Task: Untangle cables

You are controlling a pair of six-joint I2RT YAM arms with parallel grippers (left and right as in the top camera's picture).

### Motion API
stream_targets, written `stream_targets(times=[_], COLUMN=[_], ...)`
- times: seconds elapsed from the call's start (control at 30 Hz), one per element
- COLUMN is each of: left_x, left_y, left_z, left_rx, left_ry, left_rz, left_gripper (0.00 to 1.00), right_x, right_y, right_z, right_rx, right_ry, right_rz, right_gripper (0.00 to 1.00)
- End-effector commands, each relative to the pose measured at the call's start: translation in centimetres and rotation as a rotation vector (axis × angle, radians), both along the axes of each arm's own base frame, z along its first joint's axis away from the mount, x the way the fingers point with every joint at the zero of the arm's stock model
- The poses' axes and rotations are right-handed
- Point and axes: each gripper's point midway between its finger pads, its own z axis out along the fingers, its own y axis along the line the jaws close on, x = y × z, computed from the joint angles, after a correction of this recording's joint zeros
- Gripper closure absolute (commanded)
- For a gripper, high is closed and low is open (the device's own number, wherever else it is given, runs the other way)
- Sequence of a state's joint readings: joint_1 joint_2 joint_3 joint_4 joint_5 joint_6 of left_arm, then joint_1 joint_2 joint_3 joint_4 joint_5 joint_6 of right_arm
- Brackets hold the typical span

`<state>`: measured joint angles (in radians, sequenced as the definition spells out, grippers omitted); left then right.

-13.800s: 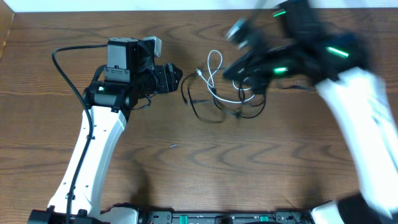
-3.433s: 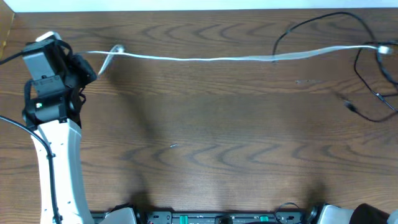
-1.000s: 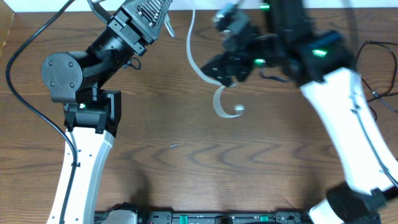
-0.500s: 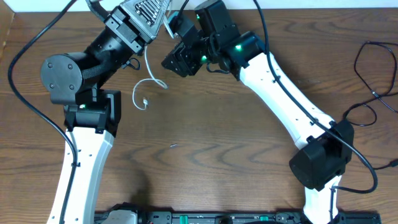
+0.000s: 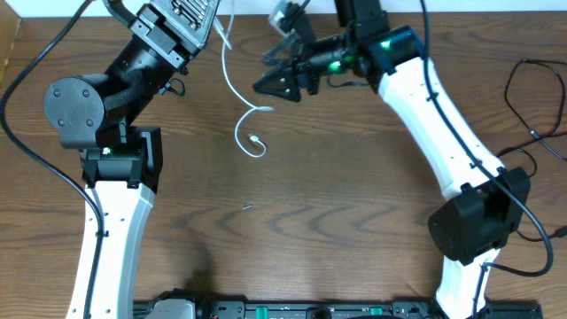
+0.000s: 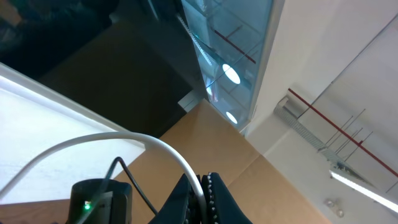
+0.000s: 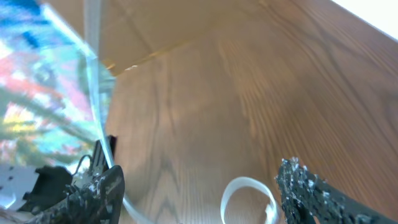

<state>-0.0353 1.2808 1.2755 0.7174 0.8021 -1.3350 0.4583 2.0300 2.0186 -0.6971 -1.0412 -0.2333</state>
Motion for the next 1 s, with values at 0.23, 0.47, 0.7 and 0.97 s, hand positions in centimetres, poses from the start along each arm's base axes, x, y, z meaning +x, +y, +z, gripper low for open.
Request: stream_targets(times=[0.23, 0.47, 0.7, 0.97], left_x=[-0.7, -0.6, 1.4, 3.6], left_y=[0.2, 0.2, 0.5, 0.7], left_z=[1.0, 1.0, -2.8, -12.6], left_rx=[-0.012, -0.008, 0.13, 0.406], left_ry=[-0.022, -0.026, 0.051, 0.275], left_rz=[0.001, 0.004, 0.063, 0.114], left_gripper=[0.92, 0.93, 0.75, 0.35], right_x=[-4.6, -0.9, 3.7, 4.7], right_y=[5.8, 4.0, -1.2, -12.0], right_z=[0.3, -0.6, -3.6, -1.6], right_rx=[0.071, 0.005, -0.176, -0.404], right_ry=[0.007, 0.207, 0.313, 0.241], right_rz=[0.175, -0.045, -0.4, -0.82], right_gripper=[0.41, 0.99, 0.99, 0.99])
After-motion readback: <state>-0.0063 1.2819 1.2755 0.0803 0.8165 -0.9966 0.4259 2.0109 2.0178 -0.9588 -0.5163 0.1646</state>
